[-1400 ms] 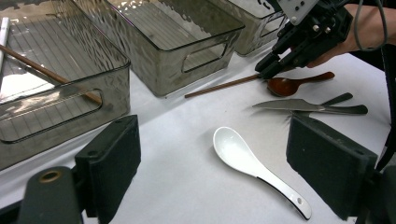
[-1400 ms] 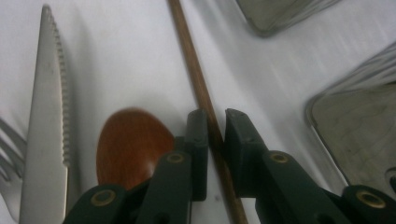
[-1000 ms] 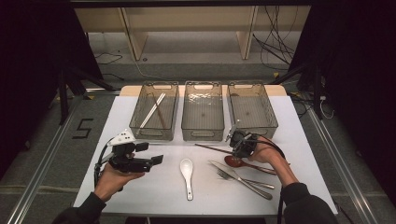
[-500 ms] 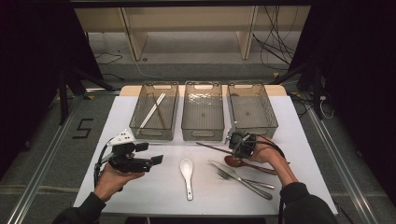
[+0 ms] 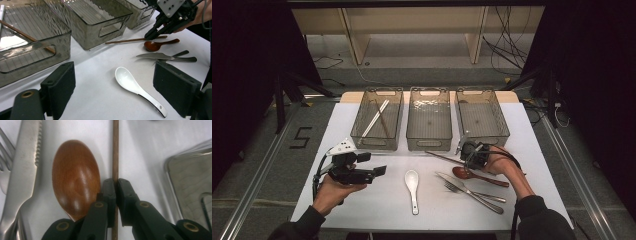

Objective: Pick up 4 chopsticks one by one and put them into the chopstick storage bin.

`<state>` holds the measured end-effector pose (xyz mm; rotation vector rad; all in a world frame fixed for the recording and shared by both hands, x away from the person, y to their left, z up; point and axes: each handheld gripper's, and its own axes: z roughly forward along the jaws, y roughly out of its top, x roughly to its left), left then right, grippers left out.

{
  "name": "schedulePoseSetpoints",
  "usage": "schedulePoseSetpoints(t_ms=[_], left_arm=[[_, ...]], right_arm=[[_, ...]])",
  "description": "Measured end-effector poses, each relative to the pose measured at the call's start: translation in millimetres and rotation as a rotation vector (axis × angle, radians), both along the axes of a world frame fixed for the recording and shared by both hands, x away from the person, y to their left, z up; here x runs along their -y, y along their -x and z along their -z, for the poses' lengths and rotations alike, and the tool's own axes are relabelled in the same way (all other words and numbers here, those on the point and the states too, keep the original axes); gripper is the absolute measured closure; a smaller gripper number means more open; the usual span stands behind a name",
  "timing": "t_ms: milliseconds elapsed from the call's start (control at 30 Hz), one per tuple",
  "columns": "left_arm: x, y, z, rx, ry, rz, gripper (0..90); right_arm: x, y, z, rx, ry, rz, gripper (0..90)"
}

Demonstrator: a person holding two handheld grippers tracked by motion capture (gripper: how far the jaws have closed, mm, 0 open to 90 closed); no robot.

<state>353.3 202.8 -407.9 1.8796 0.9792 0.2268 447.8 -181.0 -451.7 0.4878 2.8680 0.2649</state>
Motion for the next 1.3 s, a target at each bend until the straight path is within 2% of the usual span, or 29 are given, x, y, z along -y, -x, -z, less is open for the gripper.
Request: schedulePoseSetpoints(t_ms=[200, 333, 433, 600, 700, 900, 1100, 1300], left_arm=[[-0.7, -0.3, 0.2, -0.001, 0.002, -0.003, 17.6], [-0.5, -0.1, 0.1, 0.001, 0.005, -0.003, 17.5], [-0.2, 0.1, -0.1, 0.004, 0.008, -0.004, 17.2], [-0.8, -0.2, -0.2, 0.008, 0.016, -0.013, 16.2], [-0.9, 0.0, -1.1, 0.014, 0.024, -0.018, 15.8], [0.8, -0.3, -3.6, 0.019, 0.039, -0.023, 15.6], [6.3, 0.1, -5.4, 0.025, 0.047, -0.016, 15.5], [9.7, -1.2, -6.6, 0.021, 0.064, -0.016, 15.5]], right_arm=[[0.8, 3.2, -10.6, 0.035, -0.04, -0.003, 85.9], [-1.5, 8.5, -18.1, 0.052, -0.086, -0.014, 85.8], [-3.5, 13.6, -27.0, 0.067, -0.135, -0.005, 85.7], [-6.6, 22.6, -42.1, 0.125, -0.225, 0.006, 85.7], [-7.1, 26.1, -47.7, 0.143, -0.279, 0.013, 85.7], [-14.0, 33.5, -51.4, 0.15, -0.363, 0.028, 85.7], [-22.5, 39.1, -52.0, 0.169, -0.407, 0.046, 85.7], [-28.2, 43.7, -52.7, 0.167, -0.46, 0.064, 85.7]])
